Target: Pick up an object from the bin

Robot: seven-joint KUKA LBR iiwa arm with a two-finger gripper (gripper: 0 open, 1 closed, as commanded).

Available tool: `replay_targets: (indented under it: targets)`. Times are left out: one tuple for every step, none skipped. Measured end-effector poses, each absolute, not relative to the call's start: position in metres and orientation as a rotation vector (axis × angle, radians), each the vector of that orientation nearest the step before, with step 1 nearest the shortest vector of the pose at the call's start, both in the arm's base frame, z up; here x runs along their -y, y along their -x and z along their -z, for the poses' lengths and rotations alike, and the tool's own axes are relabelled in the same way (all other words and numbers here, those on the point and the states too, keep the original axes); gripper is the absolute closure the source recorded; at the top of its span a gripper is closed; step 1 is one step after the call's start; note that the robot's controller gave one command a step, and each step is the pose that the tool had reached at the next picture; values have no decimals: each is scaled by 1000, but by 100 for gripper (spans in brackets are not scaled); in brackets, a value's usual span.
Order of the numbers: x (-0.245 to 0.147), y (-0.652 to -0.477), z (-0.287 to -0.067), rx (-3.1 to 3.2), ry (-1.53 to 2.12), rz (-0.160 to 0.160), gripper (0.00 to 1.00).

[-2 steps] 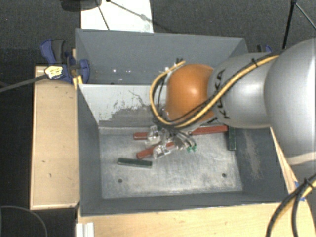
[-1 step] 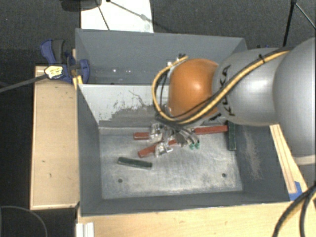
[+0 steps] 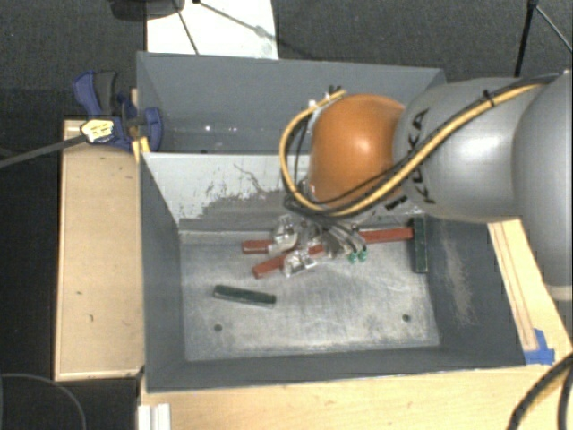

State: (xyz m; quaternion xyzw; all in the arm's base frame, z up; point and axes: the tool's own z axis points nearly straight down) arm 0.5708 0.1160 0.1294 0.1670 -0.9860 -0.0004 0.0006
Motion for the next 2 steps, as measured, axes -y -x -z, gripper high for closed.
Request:
replay_targets:
  targets:
    - [-116,-572,-145,3102,-524,1,100]
    - [-116,-572,-156,3103,-523,1,100]
